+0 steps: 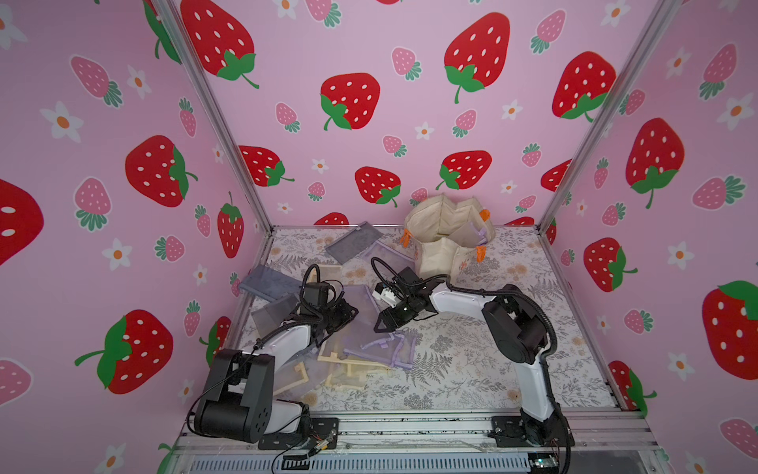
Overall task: Put the pencil pouch into the canvas bag
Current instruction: Pick up the pencil pouch.
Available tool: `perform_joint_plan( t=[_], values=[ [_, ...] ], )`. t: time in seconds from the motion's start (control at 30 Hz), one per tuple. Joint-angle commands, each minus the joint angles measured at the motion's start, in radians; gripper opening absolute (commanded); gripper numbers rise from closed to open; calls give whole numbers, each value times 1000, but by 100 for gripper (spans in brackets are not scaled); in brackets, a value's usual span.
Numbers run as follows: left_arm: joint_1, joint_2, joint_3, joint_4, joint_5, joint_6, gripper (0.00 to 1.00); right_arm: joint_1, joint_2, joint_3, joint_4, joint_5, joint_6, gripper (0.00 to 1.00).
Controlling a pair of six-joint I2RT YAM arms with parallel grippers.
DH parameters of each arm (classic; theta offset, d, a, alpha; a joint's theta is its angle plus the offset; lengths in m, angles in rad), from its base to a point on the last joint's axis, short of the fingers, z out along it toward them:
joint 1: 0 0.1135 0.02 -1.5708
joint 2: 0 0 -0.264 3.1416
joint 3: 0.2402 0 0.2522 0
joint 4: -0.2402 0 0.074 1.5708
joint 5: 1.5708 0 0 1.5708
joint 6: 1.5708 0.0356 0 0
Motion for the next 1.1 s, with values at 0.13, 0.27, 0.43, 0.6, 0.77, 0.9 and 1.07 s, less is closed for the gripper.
perform_joint_plan(
  t=[0.13,0.27,0.43,0.6,0.77,0.9,1.07],
  values=[
    [-25,-28,0,34,35,-10,13,8,-103,-47,59,-16,6,45],
    [-28,-107,17,1,51,10,0,5,-189,-88,52,-1,23,61],
    [-44,-290,69,-44,114,97,0,-44,-401,-178,69,-7,142,84],
    [-71,-415,156,-61,216,153,0,-125,-598,-218,53,7,205,93],
    [-137,-435,237,-18,297,147,0,-180,-678,-179,43,-29,214,94],
    [-231,-404,298,2,300,160,0,-182,-656,-142,67,-78,213,93],
    [-299,-352,332,56,296,153,0,-172,-647,-156,148,-131,245,88]
  ],
)
